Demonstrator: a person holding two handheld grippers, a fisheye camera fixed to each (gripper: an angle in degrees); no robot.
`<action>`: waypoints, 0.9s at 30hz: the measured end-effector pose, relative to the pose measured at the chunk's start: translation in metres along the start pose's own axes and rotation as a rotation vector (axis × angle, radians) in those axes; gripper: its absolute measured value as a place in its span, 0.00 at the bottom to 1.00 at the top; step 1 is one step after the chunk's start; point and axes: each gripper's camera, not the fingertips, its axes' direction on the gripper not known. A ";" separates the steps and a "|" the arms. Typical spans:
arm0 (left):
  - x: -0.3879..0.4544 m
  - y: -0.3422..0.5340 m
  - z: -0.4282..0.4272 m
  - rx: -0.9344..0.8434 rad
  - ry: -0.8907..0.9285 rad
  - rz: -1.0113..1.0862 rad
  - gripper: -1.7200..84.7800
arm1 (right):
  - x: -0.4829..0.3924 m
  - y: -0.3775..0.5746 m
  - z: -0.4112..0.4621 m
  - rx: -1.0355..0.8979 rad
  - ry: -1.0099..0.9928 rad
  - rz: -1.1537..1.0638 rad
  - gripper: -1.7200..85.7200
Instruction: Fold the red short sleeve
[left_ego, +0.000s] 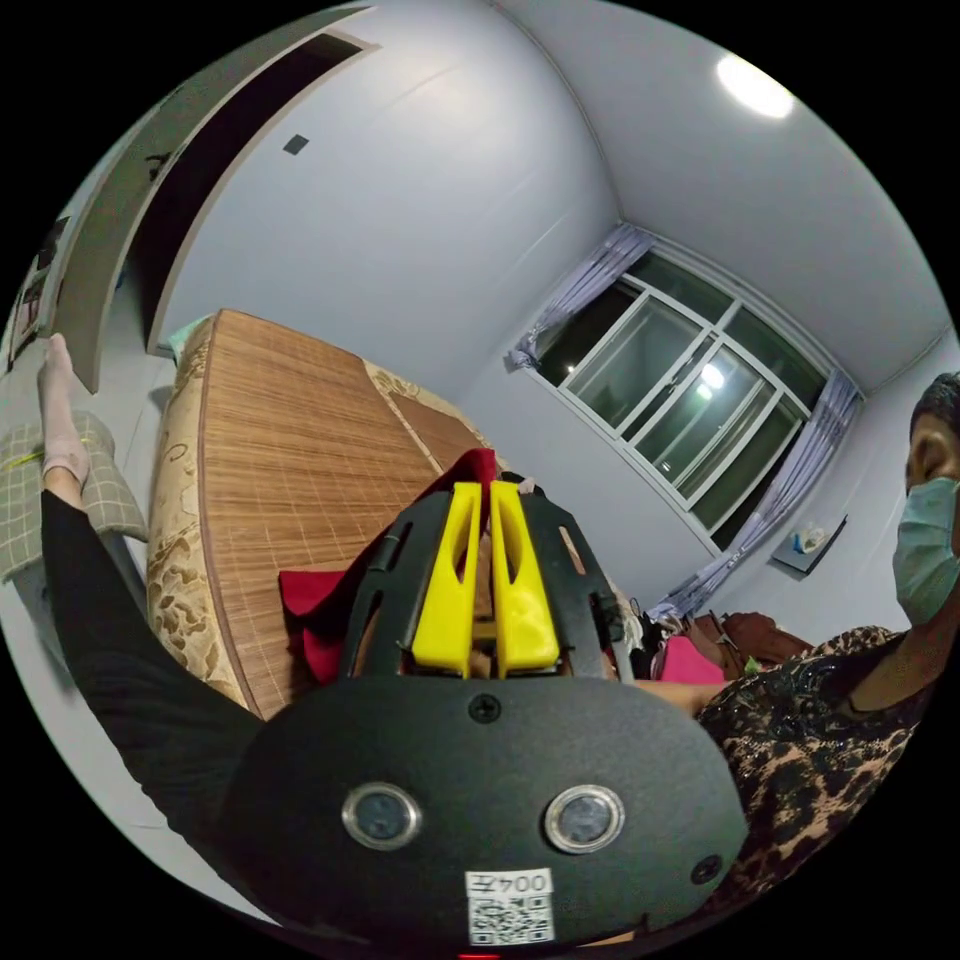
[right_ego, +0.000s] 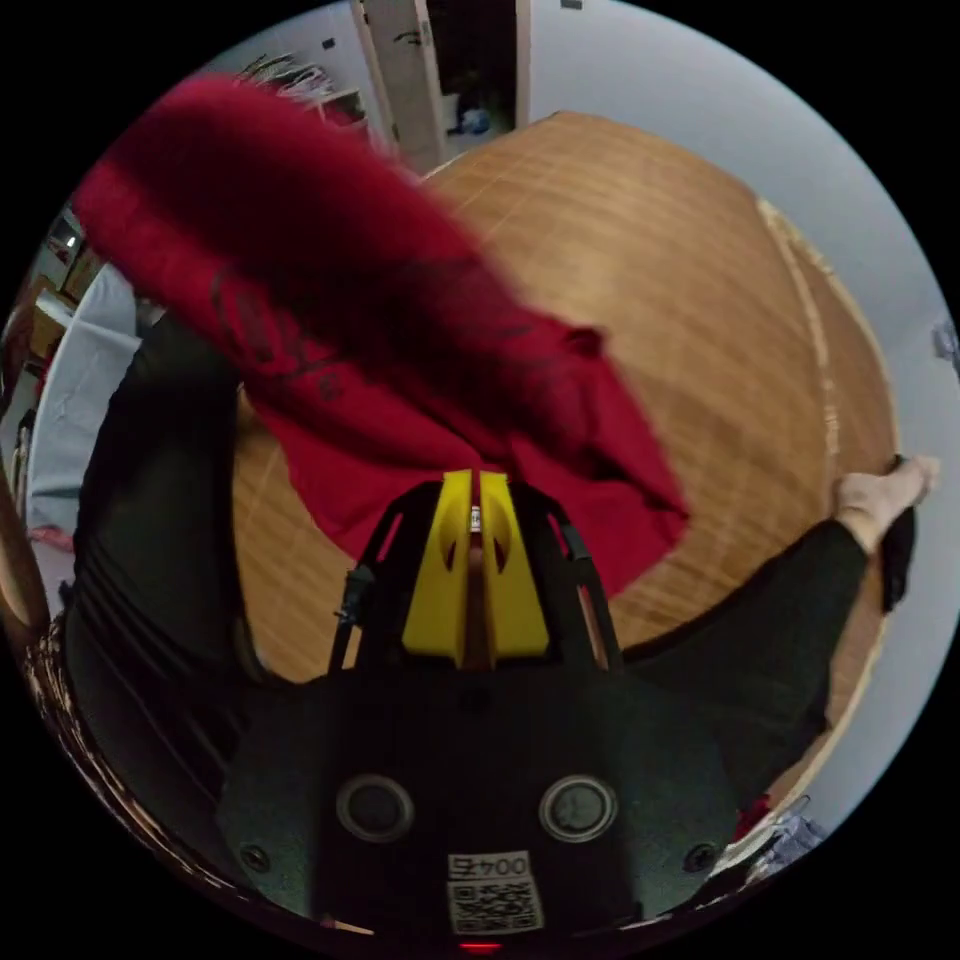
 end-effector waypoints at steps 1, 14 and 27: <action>0.000 0.003 0.007 -0.014 0.029 -0.002 0.05 | 0.028 -0.011 -0.020 0.056 0.047 0.053 0.03; -0.023 0.082 0.155 -0.578 -0.081 0.162 0.11 | 0.137 0.044 -0.037 0.316 -0.455 0.542 0.14; -0.169 0.024 0.244 -0.638 -0.461 0.029 0.17 | 0.050 -0.004 0.025 -0.025 -0.373 0.402 0.16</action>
